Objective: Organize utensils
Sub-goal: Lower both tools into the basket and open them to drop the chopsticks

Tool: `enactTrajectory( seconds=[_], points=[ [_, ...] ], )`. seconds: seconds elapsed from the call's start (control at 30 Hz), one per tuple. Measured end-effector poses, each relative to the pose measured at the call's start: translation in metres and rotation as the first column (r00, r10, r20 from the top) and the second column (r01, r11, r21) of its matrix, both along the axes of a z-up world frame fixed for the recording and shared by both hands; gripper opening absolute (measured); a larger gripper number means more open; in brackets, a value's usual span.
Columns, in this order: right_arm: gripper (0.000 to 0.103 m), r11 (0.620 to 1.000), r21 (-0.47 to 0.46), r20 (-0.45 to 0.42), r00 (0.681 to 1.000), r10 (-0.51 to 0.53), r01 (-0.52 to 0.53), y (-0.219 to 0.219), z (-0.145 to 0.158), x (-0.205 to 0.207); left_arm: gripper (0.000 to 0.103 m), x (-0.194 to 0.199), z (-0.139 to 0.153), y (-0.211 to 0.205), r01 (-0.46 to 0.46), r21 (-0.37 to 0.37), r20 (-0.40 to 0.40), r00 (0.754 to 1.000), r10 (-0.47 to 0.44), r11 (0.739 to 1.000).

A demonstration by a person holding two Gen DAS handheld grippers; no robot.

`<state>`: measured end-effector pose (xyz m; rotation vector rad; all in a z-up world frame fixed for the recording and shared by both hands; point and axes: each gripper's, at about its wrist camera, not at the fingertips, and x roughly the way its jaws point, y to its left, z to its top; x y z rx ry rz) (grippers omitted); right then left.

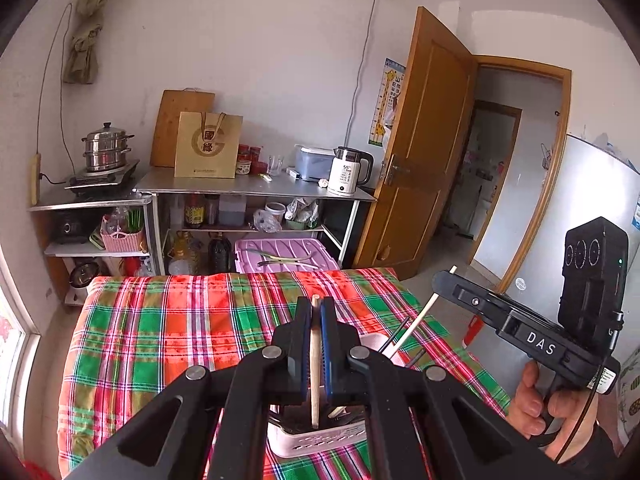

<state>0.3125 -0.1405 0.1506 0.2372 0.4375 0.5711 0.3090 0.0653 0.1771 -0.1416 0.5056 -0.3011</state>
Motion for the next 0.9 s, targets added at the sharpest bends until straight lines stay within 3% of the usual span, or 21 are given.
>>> enactTrajectory(
  seconds=[0.43,0.9],
  points=[
    [0.004,1.0,-0.008,-0.023,1.0,0.018,-0.018,0.009,-0.014,0.005,0.004,0.01,-0.028,0.008,-0.011,-0.031,-0.023,1.0,0.01,0.999],
    [0.005,0.998,-0.045,-0.076,0.996,0.04,-0.044,0.017,-0.035,0.013,0.005,0.028,-0.061,-0.002,-0.006,0.016,-0.086,0.996,0.007,1.0]
  ],
)
